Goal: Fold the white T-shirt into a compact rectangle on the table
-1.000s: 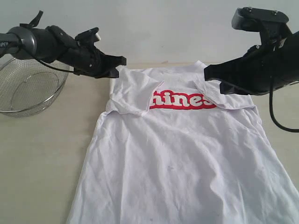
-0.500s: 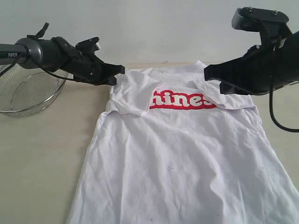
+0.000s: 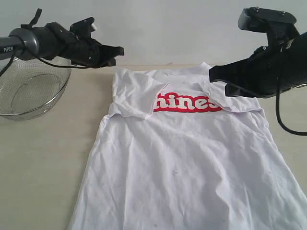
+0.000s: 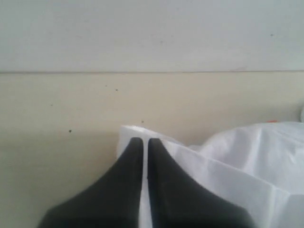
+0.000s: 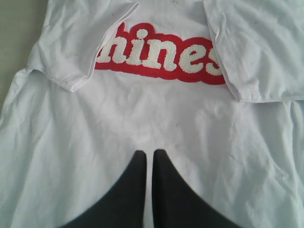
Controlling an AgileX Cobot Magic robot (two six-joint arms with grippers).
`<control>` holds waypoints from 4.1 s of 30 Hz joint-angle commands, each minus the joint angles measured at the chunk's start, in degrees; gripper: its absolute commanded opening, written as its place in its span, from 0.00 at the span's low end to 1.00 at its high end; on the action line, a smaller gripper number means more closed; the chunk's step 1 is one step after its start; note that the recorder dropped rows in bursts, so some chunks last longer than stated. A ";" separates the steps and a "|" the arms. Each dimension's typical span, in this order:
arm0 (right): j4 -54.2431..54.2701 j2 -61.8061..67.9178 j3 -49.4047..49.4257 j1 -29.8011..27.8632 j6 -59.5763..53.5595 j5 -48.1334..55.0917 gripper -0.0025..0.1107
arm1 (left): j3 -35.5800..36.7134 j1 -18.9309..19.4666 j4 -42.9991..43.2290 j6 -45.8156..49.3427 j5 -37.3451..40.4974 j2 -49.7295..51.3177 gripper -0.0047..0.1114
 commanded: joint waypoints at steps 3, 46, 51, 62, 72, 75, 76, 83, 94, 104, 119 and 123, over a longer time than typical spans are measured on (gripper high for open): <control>0.02 -0.53 0.15 -0.03 -0.14 -0.10 0.02 | -1.91 0.20 -0.16 -0.73 2.96 3.76 0.08; 0.45 -0.53 0.15 -0.03 -0.69 -0.37 0.02 | -9.16 0.78 1.05 -0.45 3.16 5.39 0.08; 0.55 -0.53 0.15 -0.03 -0.69 -0.37 0.02 | -9.16 0.78 1.45 -0.45 3.54 7.74 0.08; 0.56 -1.03 0.15 -0.03 -1.07 -2.26 0.02 | -9.16 2.65 2.47 -3.36 10.89 2.07 0.08; -0.06 -8.50 0.15 -7.09 1.15 0.61 0.02 | -9.16 6.93 2.38 -7.94 33.31 -8.28 0.08; -0.15 -7.84 0.15 -12.85 0.82 6.49 0.02 | -7.32 6.29 2.01 -8.22 38.77 -12.34 0.08; 0.10 -7.22 0.15 -15.22 0.70 8.49 0.02 | -6.23 6.00 1.70 -8.22 40.25 -13.81 0.08; 13.45 -5.88 0.15 -23.27 -11.64 12.37 0.02 | 8.35 5.40 -1.17 -4.96 44.38 -24.45 0.08; 32.11 3.73 0.15 -29.35 -30.24 26.18 0.02 | 53.03 6.17 -17.83 18.84 35.17 -44.69 0.08; 30.75 6.75 0.15 -29.35 -28.10 32.95 0.02 | 73.62 6.78 -32.93 28.93 34.91 -49.86 0.08; 19.93 -4.63 12.94 -29.35 -23.05 33.73 0.03 | 90.34 11.41 -33.92 33.90 32.59 -56.87 0.08; 19.76 -4.63 14.11 -29.35 -21.88 36.99 0.20 | 93.02 11.53 -33.11 33.84 32.92 -57.41 0.08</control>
